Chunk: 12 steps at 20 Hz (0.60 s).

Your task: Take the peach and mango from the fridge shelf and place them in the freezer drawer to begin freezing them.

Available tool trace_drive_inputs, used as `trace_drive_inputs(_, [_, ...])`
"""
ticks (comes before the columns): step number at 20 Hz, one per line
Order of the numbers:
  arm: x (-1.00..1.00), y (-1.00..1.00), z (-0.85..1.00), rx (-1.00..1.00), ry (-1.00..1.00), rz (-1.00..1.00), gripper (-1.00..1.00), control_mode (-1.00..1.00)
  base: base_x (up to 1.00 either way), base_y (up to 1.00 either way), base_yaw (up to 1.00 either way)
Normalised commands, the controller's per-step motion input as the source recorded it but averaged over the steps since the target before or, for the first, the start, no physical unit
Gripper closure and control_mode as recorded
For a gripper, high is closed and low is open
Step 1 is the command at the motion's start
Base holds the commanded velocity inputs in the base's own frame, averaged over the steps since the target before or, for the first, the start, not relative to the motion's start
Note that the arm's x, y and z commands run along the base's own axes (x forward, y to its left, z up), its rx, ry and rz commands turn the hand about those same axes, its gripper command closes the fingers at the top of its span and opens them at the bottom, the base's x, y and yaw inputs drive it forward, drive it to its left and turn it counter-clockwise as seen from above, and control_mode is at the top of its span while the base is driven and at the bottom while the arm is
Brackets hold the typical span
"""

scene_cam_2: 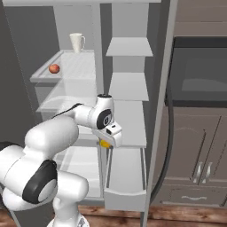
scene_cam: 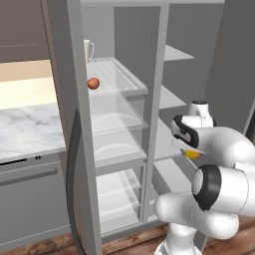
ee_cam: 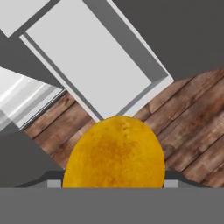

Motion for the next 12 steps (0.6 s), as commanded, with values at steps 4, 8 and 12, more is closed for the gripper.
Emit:
trace_drive_inputs(4, [0.09,-0.11,-0.48,0.00,0.00,-0.02,1.00,-1.00,0.00,0.00,0.00])
trace_drive_inputs(8, [0.00,-0.26,-0.54,0.01,0.02,-0.01,1.00,-1.00,0.00,0.00,0.00])
trace_drive_inputs(12, [0.00,-0.18,-0.37,0.02,0.02,0.00,1.00,-1.00,0.00,0.00,0.00])
